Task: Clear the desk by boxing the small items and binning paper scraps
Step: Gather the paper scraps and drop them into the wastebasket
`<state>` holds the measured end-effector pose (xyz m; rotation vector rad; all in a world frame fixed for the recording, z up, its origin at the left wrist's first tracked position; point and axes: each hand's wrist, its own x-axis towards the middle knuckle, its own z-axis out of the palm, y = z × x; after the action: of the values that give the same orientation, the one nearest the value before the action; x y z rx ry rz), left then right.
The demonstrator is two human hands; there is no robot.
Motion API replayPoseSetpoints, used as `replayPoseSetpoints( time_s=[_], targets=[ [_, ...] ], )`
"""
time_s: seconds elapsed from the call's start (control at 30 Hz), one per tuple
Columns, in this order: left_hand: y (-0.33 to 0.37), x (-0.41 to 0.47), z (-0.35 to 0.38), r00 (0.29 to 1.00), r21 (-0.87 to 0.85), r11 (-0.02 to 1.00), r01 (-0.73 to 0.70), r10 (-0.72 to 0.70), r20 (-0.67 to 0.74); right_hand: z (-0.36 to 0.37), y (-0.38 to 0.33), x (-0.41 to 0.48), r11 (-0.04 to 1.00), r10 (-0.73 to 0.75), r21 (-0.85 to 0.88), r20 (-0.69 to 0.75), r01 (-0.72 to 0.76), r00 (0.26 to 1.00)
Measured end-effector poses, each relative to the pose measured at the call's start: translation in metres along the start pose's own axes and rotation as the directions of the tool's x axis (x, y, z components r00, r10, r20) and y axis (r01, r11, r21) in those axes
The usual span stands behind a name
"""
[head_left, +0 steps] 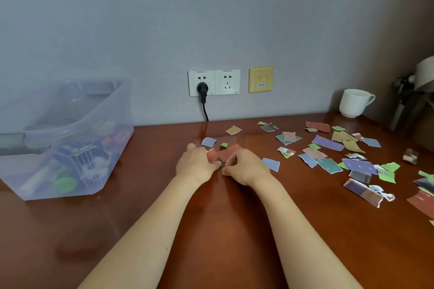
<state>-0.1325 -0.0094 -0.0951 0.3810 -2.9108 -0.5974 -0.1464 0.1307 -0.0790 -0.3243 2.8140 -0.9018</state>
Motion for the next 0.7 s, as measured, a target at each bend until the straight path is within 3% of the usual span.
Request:
replayPoseSetpoints(
  time_s=[0.1, 0.2, 0.27, 0.33, 0.4, 0.47, 0.53, 0.6, 0.7],
  targets=[
    [-0.004, -0.002, 0.002, 0.998, -0.093, 0.995, -0.042, 0.037, -0.051, -0.001, -0.001, 0.0, 0.994, -0.014, 0.109, -0.028, 0.017, 1.0],
    [-0.012, -0.006, -0.003, 0.993, -0.438, 0.897, -0.058, 0.007, -0.117, 0.0, -0.005, -0.003, 0.915, -0.017, 0.402, -0.037, 0.03, 0.999],
    [-0.016, -0.01, -0.016, 0.989, -0.777, 0.628, 0.054, -0.14, -0.044, 0.0, -0.009, -0.006, 0.772, 0.001, 0.635, 0.025, -0.016, 1.0],
    [-0.017, -0.015, -0.03, 0.967, -0.961, 0.204, 0.188, -0.212, 0.144, 0.002, -0.015, -0.007, 0.54, 0.026, 0.837, 0.089, -0.089, 0.996],
    [-0.017, -0.02, -0.039, 0.941, -0.954, -0.125, 0.273, -0.172, 0.292, 0.002, -0.019, -0.006, 0.31, 0.08, 0.939, 0.133, -0.151, 0.988],
    [-0.016, -0.025, -0.044, 0.921, -0.904, -0.27, 0.332, -0.115, 0.373, 0.004, -0.022, -0.007, 0.174, 0.109, 0.964, 0.184, -0.201, 0.977],
    [-0.016, -0.028, -0.044, 0.905, -0.874, -0.314, 0.371, -0.091, 0.416, 0.006, -0.021, -0.009, 0.084, 0.119, 0.965, 0.239, -0.249, 0.964],
    [-0.021, -0.027, -0.042, 0.895, -0.875, -0.295, 0.385, -0.114, 0.432, 0.009, -0.02, -0.009, 0.012, 0.146, 0.959, 0.279, -0.283, 0.949],
    [-0.028, -0.021, -0.04, 0.891, -0.906, -0.115, 0.408, -0.168, 0.423, 0.01, -0.018, -0.008, -0.051, 0.159, 0.958, 0.286, -0.282, 0.945]
  ],
)
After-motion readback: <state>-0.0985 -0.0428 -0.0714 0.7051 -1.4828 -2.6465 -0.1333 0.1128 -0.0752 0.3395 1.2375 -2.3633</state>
